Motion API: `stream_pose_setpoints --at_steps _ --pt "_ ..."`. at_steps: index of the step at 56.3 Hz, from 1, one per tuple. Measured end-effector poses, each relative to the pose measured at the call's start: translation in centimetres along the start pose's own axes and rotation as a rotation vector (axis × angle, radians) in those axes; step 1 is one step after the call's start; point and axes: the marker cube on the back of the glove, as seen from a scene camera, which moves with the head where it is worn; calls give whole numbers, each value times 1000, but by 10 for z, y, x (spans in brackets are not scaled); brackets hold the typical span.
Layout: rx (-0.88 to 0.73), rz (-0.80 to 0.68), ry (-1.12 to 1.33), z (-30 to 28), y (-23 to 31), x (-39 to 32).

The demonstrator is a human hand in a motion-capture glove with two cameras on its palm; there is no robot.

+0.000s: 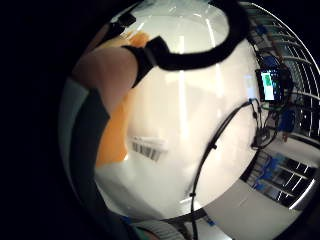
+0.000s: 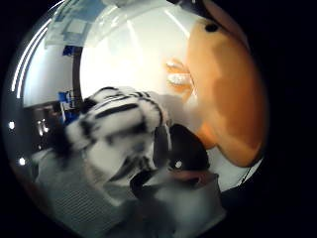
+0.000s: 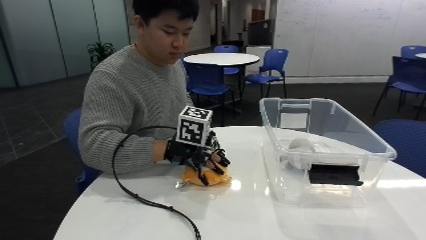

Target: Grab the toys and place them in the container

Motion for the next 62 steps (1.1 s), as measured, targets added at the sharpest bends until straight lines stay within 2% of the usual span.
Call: stream_pose_setpoints --at_steps 15,24,33,40,46,55,62 --pt "60 25 21 11 -18 0" --pt "248 6 -22 1 -27 7" --pt "313 -15 -137 -51 -27 12" --pt "368 -61 -130 -111 -23 9" --pt "357 -112 -142 -135 -30 3" --pt "403 -190 -198 -181 -71 -22" --pt "430 -192 -246 -219 -149 -65"
